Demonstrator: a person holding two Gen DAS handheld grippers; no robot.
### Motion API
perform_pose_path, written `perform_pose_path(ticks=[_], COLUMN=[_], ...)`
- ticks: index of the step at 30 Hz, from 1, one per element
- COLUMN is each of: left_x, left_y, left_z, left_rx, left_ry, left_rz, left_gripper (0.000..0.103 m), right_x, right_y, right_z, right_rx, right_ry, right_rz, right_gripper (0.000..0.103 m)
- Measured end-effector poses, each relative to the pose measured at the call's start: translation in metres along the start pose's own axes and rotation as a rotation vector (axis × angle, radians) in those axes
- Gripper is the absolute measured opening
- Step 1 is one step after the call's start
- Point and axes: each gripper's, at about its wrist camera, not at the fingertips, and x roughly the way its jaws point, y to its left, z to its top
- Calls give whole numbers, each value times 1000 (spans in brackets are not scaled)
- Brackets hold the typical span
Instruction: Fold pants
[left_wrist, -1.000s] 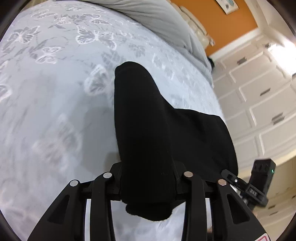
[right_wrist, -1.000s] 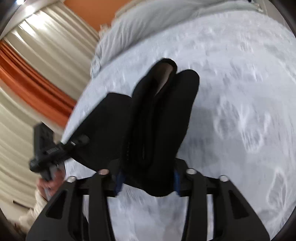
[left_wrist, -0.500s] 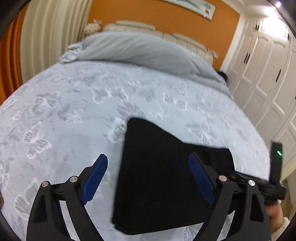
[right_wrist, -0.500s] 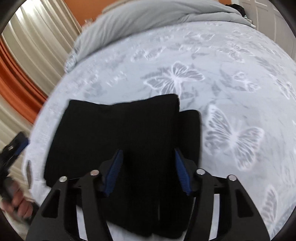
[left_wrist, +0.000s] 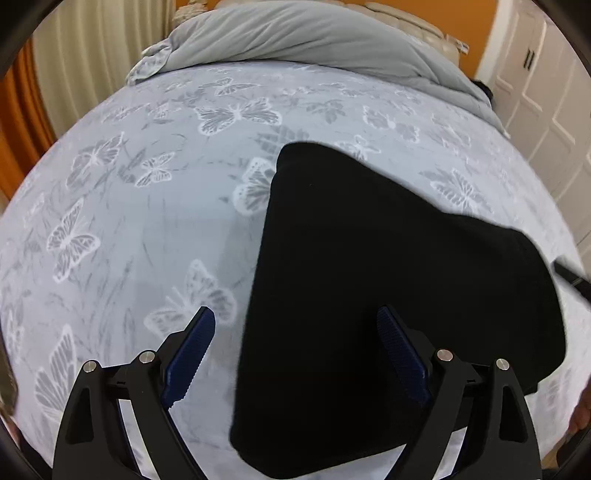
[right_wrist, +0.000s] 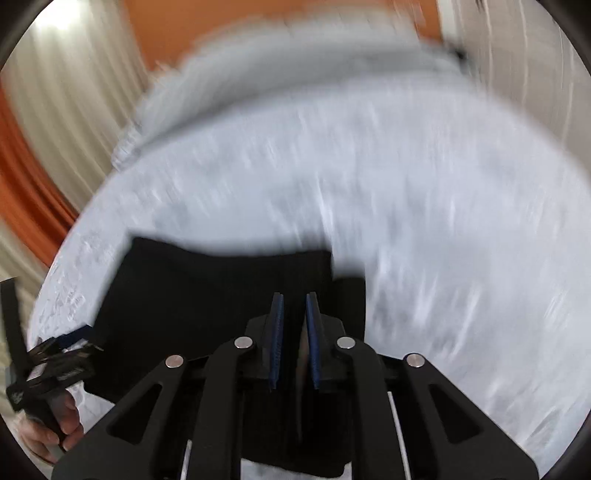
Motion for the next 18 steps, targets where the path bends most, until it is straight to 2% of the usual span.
perform_pose_path(ticks=[1,3,5,7,8,9,11,12,14,15,16,17,18], left_x=[-2,-4,-3,-1,1,3,5,5,6,7,7,8,9], left_y=[-1,-8,-12,-19,-21,-22,-25,-26,-29,-31,-32,-32,-33], left_z=[1,1,1,-1,-2,-3,-5,-5,-5,-4,-3,-2,-2], left_rx=[7,44,70,102,119,131,149,154,167,174,176,175,177], left_ry=[-17,-50,-69,-69,-63,-60,-61,-67,-72,-69,-67,-66,-65], left_rz=[9,45,72,87,92,95,97,104,109,110,109,107,109], left_gripper=[87,87,87,87,87,87,87,87,87,87,87,87,87], right_x=[-4,10,42,84,113,124,117,106,90,91,101,113,132], right_y=[11,27,39,42,30,13,-4,0,29,46,57,62,58], right_z=[5,9,7,5,1,3,13,20,27,27,24,19,14], right_rx=[-18,-28,-47,-72,-71,-8,156,181,79,23,-24,-47,-51], right_ry=[-16,10,96,198,253,261,246,214,145,151,179,199,233], right_rz=[43,116,148,116,6,-4,42,54,101,145,147,118,55], right_gripper=[13,12,12,11,7,0,0,2,6,5,5,4,4])
